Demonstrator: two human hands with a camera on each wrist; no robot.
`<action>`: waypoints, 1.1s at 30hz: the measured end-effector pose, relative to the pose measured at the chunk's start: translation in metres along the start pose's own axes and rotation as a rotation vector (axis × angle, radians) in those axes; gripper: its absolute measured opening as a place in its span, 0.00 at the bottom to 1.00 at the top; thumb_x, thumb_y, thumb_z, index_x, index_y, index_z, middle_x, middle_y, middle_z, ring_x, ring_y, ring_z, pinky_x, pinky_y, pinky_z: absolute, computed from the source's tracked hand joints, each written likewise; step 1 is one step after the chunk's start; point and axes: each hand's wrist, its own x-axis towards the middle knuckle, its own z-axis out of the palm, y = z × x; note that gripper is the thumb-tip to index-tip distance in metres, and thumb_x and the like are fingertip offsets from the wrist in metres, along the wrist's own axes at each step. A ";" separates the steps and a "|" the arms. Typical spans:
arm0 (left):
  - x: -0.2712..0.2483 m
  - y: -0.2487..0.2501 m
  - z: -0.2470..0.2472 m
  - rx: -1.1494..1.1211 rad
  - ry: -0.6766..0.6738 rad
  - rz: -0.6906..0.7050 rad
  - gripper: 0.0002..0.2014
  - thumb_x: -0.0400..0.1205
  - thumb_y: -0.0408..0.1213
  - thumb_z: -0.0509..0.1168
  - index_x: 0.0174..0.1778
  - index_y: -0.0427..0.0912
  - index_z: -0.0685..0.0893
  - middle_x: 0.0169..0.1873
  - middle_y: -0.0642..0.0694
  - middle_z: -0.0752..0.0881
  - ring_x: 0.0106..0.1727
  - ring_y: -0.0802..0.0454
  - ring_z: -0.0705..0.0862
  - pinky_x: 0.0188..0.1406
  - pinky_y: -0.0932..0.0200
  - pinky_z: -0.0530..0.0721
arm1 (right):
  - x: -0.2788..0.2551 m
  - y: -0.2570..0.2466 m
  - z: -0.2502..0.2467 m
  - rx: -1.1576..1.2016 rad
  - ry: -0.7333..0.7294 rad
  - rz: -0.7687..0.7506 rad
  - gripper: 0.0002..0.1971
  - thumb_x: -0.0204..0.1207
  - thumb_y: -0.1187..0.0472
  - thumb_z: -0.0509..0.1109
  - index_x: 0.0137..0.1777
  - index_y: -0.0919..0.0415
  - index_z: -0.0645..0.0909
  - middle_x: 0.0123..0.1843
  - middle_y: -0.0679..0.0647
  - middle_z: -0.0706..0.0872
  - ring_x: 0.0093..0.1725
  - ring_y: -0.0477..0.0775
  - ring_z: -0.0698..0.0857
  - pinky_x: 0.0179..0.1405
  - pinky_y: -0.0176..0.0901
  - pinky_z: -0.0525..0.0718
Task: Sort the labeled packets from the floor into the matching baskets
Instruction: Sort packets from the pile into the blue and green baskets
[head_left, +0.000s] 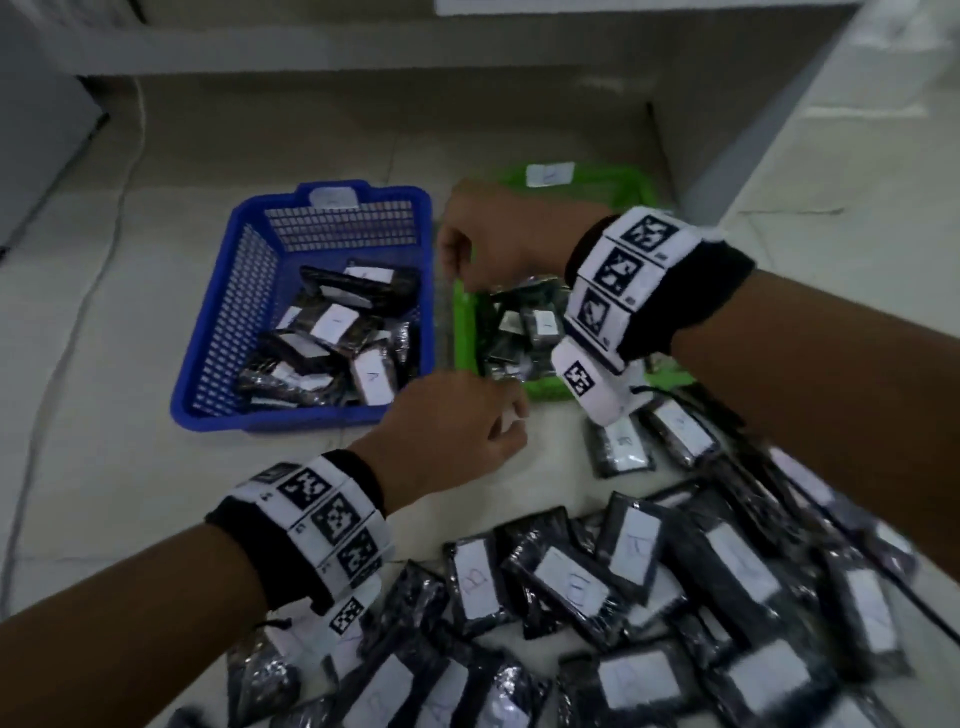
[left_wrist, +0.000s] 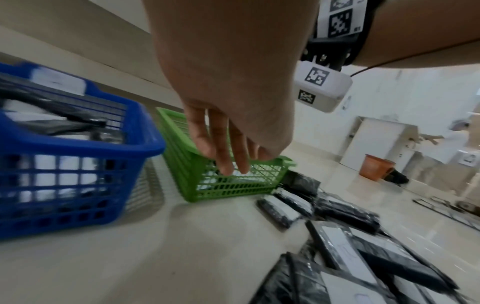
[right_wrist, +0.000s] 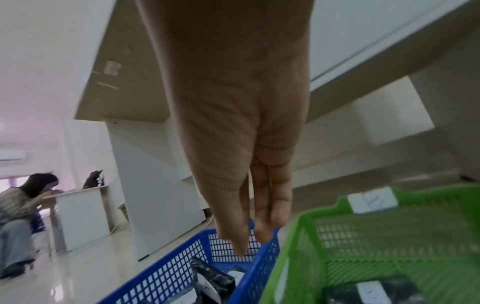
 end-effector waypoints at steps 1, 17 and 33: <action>0.006 0.006 0.003 -0.012 -0.056 0.017 0.10 0.84 0.51 0.62 0.58 0.59 0.82 0.41 0.57 0.90 0.42 0.56 0.86 0.39 0.55 0.86 | -0.014 0.004 -0.003 -0.018 -0.023 0.005 0.09 0.67 0.70 0.73 0.43 0.57 0.90 0.39 0.49 0.88 0.39 0.45 0.85 0.35 0.37 0.80; 0.080 0.076 0.069 0.490 -0.386 0.426 0.31 0.91 0.30 0.51 0.88 0.59 0.53 0.88 0.53 0.52 0.84 0.45 0.63 0.63 0.50 0.81 | -0.179 0.111 0.066 -0.169 -0.477 0.507 0.16 0.72 0.49 0.76 0.34 0.61 0.80 0.35 0.53 0.84 0.40 0.55 0.84 0.45 0.45 0.87; 0.063 0.053 0.021 -0.292 -0.011 0.306 0.18 0.87 0.44 0.66 0.73 0.53 0.77 0.63 0.56 0.83 0.61 0.60 0.77 0.57 0.61 0.75 | -0.175 0.110 0.123 0.121 -0.627 0.580 0.29 0.54 0.41 0.85 0.51 0.56 0.84 0.47 0.50 0.88 0.45 0.53 0.87 0.45 0.43 0.86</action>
